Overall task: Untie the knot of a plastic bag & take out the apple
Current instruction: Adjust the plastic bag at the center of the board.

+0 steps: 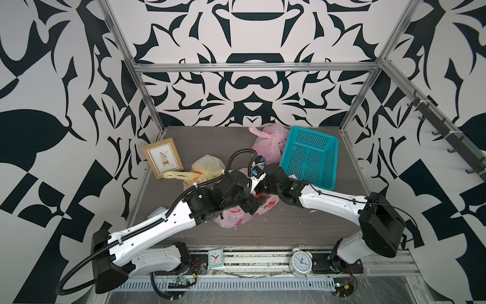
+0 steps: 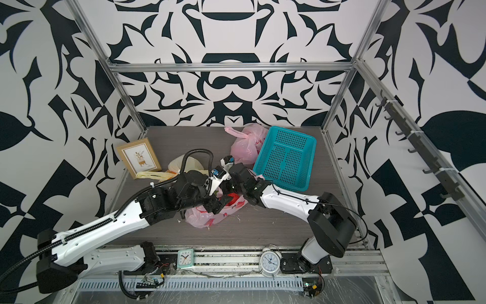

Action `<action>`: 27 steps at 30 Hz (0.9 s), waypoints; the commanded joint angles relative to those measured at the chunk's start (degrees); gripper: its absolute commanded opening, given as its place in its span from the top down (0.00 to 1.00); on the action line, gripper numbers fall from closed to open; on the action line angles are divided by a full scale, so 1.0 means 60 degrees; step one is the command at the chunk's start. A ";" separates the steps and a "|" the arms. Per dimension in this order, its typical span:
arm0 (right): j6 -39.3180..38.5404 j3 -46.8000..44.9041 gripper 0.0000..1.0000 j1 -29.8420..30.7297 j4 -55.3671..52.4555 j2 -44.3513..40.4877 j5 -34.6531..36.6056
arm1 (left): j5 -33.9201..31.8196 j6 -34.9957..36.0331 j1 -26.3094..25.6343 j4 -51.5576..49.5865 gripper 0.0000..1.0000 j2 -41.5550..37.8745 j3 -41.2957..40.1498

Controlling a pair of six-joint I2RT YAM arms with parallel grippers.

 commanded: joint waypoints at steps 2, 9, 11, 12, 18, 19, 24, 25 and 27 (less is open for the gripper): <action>0.0432 -0.0263 0.90 -0.0219 0.1201 -0.0416 -0.0332 | 0.0011 -0.0042 0.0379 -0.0464 0.17 0.0342 -0.0136; 0.0326 -0.0240 0.88 -0.0277 0.0856 -0.0574 -0.0490 | 0.0472 -0.0559 0.2031 -0.0118 0.17 0.0483 -0.1272; 0.0328 -0.0305 0.86 -0.0275 0.0666 -0.0655 -0.0484 | 0.0305 -0.0829 0.2427 0.0052 0.17 0.0579 -0.1561; 0.0329 -0.0341 0.85 -0.0275 0.0494 -0.0701 -0.0449 | 0.0343 -0.0920 0.2620 0.0147 0.16 0.0671 -0.1679; 0.0069 -0.0343 0.83 0.0115 -0.0717 -0.0748 -0.0108 | 0.0701 -0.1317 0.3011 0.0631 0.16 0.1759 -0.1692; -0.0037 -0.0297 0.83 0.0281 -0.1062 -0.0737 0.0040 | 0.0687 -0.1358 0.3011 0.0569 0.16 0.1956 -0.1562; -0.0535 -0.0009 0.83 0.1201 -0.2494 -0.0558 0.0717 | 0.0363 -0.1557 0.3086 0.0476 0.16 0.2474 -0.1413; -0.0615 0.0059 0.83 0.1380 -0.2764 -0.0438 0.0775 | 0.0299 -0.1642 0.3133 0.0483 0.16 0.2491 -0.1453; -0.0834 0.0189 0.82 0.1834 -0.3431 -0.0191 0.0906 | 0.0214 -0.1836 0.3284 0.0615 0.16 0.2398 -0.1645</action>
